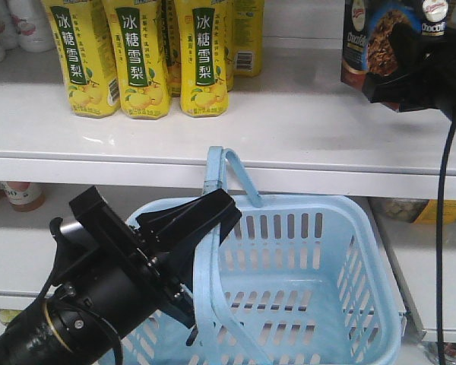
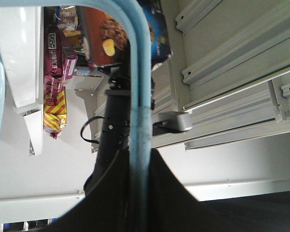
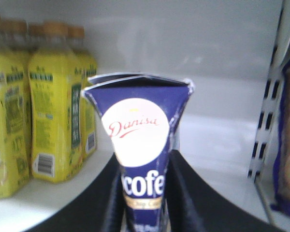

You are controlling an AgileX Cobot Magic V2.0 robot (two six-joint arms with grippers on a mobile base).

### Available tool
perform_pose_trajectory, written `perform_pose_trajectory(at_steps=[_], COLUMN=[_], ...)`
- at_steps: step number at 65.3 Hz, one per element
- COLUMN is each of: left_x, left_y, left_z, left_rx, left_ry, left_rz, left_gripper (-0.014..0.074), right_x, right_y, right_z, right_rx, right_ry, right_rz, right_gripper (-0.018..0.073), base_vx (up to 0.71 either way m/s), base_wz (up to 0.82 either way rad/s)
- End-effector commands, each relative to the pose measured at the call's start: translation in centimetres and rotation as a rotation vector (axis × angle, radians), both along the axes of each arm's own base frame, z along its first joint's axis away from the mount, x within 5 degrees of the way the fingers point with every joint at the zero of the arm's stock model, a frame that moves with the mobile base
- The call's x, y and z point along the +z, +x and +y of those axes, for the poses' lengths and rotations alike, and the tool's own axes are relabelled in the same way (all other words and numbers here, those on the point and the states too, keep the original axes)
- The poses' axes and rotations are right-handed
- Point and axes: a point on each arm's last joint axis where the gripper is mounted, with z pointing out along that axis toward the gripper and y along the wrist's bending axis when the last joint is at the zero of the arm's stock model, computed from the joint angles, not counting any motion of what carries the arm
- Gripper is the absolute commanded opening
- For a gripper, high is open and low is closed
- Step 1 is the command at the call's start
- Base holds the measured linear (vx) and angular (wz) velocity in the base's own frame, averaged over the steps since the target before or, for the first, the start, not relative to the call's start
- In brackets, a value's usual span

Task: Left arm holds basket, right arm returns cookies
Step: 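Lower the box onto the upper shelf beside the yellow bottles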

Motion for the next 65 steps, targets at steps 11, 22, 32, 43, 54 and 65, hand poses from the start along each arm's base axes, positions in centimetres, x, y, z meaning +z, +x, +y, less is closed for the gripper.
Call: perform_pose_trajectory(at_steps=[11, 22, 32, 43, 54, 65], left_x=[2.7, 2.7, 2.7, 2.7, 2.7, 2.7], left_y=[-0.1, -0.1, -0.1, -0.1, -0.1, -0.1], left_z=[0.8, 0.8, 0.8, 0.8, 0.8, 0.8], left_rx=[0.034, 0.034, 0.034, 0.034, 0.034, 0.034], left_ry=[-0.166, -0.166, -0.166, -0.166, -0.166, -0.166], left_rz=[-0.113, -0.113, -0.113, -0.113, -0.113, -0.113], left_gripper=[-0.0003, -0.0003, -0.0003, -0.0003, -0.0003, -0.0003], right_x=[1.0, 0.1, -1.0, -1.3, -1.2, -1.1], right_y=[1.2, 2.0, 2.8, 3.0, 3.0, 3.0], right_z=[-0.2, 0.0, 0.2, 0.2, 0.2, 0.2], right_rx=[-0.042, -0.043, -0.043, -0.043, -0.044, -0.042], right_ry=[0.005, -0.005, -0.014, -0.017, -0.017, -0.019], right_rz=[-0.126, -0.098, -0.063, -0.056, -0.063, -0.063], right_gripper=[-0.0006, -0.0006, -0.0006, 0.0001, 0.0074, 0.0265], base_vx=[0.0, 0.0, 0.0, 0.0, 0.0, 0.0], base_wz=[0.0, 0.0, 0.0, 0.0, 0.0, 0.0])
